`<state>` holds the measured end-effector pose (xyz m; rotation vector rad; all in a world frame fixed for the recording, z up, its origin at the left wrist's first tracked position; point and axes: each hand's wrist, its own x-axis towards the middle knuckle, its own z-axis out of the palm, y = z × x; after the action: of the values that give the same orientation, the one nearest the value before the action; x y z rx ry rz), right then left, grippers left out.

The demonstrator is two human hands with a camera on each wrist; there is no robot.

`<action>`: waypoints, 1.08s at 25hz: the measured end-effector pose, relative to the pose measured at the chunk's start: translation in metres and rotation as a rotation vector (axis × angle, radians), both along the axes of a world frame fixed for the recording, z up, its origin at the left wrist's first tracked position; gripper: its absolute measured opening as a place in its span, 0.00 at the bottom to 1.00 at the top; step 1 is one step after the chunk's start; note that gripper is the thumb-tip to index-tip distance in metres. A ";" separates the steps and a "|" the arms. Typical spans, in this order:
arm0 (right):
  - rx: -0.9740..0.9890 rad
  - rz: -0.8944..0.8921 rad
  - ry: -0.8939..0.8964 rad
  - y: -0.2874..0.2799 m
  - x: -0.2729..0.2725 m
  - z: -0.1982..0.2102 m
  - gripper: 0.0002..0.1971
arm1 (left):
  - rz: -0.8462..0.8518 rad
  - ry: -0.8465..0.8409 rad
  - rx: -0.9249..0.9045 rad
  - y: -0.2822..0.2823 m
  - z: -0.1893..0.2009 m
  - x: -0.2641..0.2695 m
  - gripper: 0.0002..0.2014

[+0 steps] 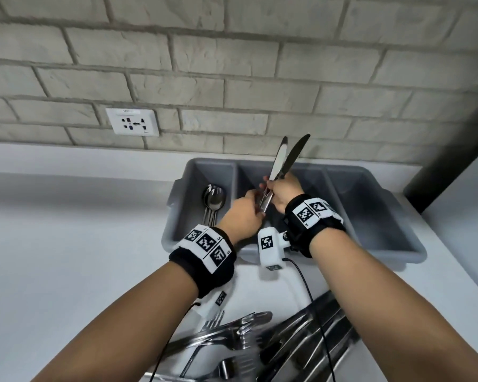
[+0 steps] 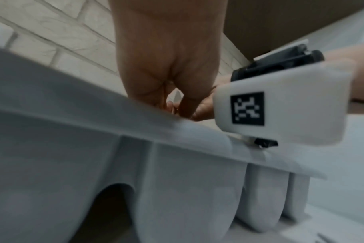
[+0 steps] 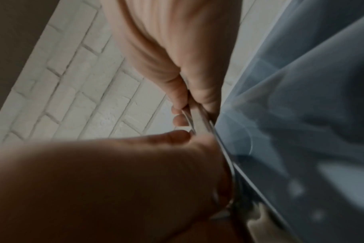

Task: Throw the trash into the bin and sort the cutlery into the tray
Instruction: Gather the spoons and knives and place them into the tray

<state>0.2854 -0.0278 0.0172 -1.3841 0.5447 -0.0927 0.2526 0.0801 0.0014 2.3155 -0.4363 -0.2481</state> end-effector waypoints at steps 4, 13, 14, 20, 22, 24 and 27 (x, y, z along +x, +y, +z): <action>-0.086 0.099 0.263 0.002 -0.001 -0.003 0.16 | -0.009 0.053 0.039 -0.004 -0.014 -0.001 0.31; -0.723 0.550 0.462 0.000 -0.009 0.000 0.14 | -0.071 0.069 0.229 -0.011 -0.022 0.011 0.26; -0.747 0.583 0.462 -0.002 -0.011 0.000 0.13 | -0.092 0.079 0.270 -0.012 -0.022 0.014 0.24; -0.677 0.580 0.571 -0.006 -0.022 0.001 0.15 | -0.183 0.144 0.512 -0.020 -0.013 0.017 0.18; -0.587 0.553 0.550 -0.004 -0.025 0.003 0.14 | -0.136 0.079 0.474 -0.017 -0.005 0.013 0.18; -0.545 0.540 0.511 -0.003 -0.038 0.012 0.14 | -0.046 0.033 0.350 -0.011 0.005 0.008 0.17; -0.563 0.469 0.322 -0.008 -0.067 0.026 0.12 | 0.075 -0.012 0.086 -0.002 0.024 -0.011 0.16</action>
<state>0.2181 -0.0353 0.0434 -2.0653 0.4603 0.3905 0.2418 0.0776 0.0255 2.4129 -0.3507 -0.2203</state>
